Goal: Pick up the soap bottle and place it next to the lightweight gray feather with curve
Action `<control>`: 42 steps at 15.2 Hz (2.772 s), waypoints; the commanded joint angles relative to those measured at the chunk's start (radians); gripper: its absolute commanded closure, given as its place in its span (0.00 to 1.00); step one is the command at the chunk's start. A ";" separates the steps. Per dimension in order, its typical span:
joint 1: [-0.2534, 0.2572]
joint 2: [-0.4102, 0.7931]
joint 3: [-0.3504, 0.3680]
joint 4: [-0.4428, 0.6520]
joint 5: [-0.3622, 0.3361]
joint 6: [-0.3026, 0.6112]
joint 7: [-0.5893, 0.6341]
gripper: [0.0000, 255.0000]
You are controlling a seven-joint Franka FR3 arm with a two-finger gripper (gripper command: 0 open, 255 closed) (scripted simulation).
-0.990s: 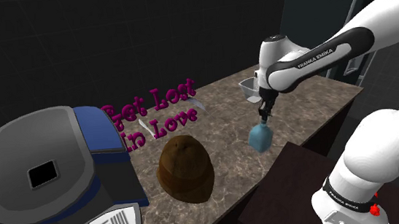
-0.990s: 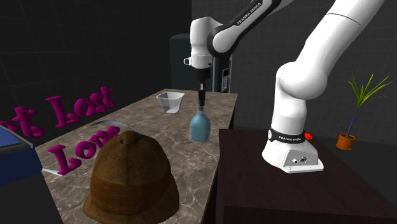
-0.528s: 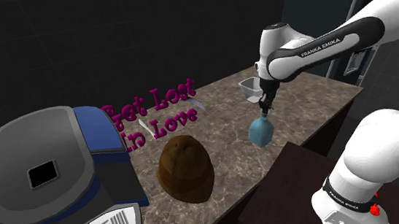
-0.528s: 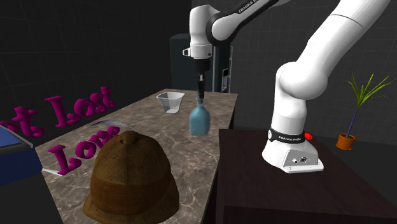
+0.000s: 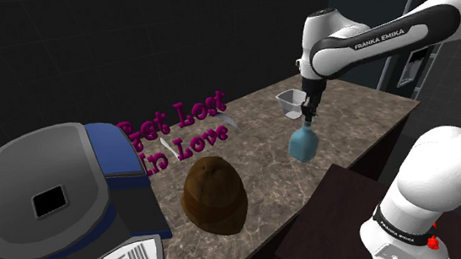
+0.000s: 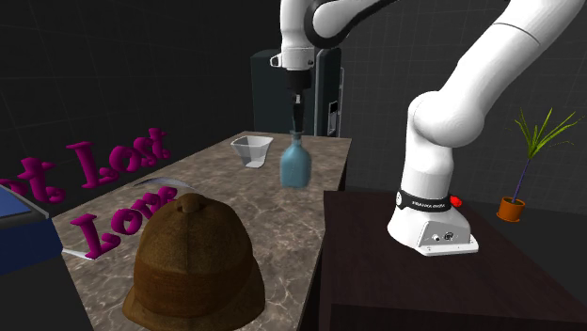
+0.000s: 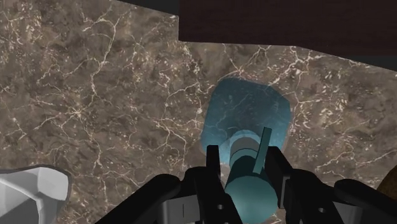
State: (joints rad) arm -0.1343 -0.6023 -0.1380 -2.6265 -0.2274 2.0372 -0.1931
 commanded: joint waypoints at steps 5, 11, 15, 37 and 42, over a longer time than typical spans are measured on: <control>0.004 -0.028 0.009 0.064 0.011 -0.091 -0.010 1.00; 0.007 -0.040 0.015 0.136 0.020 -0.175 -0.020 1.00; 0.008 -0.043 0.020 0.187 0.026 -0.230 -0.027 1.00; 0.022 0.051 0.048 0.490 0.055 -0.439 -0.038 1.00; 0.042 0.208 0.074 0.554 0.076 -0.352 0.012 1.00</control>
State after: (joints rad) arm -0.0973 -0.4283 -0.0723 -2.0990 -0.1570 1.6767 -0.1928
